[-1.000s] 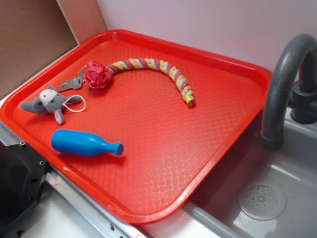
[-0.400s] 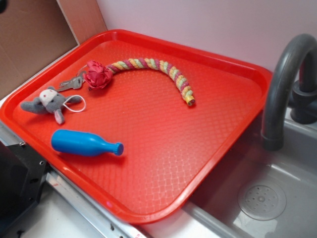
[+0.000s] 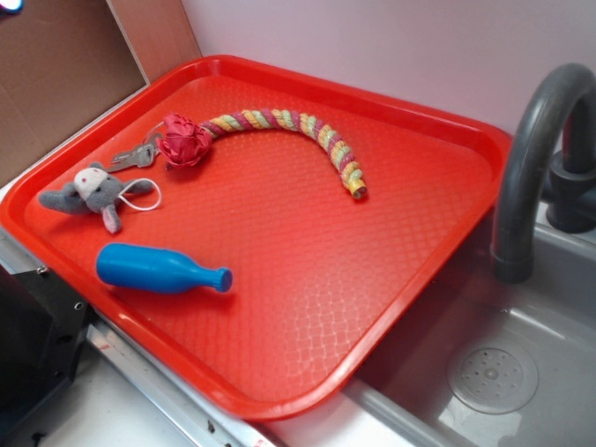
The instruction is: Grab the multicolored rope.
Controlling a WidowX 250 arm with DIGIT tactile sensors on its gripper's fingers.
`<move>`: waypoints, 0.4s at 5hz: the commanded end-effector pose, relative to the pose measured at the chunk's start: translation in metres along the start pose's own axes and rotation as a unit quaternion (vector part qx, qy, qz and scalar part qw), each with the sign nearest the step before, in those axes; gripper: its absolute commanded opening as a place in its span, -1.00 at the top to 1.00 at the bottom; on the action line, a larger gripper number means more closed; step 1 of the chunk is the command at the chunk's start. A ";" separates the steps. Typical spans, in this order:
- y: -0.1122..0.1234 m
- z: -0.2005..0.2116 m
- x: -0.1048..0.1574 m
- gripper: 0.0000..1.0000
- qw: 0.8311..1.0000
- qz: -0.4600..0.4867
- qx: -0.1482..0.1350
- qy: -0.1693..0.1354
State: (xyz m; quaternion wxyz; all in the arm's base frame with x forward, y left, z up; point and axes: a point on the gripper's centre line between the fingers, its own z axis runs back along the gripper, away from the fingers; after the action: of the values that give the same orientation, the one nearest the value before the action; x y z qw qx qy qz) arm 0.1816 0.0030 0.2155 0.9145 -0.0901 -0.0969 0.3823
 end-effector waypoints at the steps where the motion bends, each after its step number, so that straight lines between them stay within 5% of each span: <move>1: -0.026 -0.046 0.037 -1.00 0.969 0.227 0.052 -0.083; 2: -0.042 -0.067 0.052 -1.00 0.964 0.247 0.060 -0.079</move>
State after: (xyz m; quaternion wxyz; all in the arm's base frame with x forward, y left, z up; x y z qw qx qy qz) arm 0.2632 -0.0035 0.1507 0.7919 -0.0121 -0.0964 0.6029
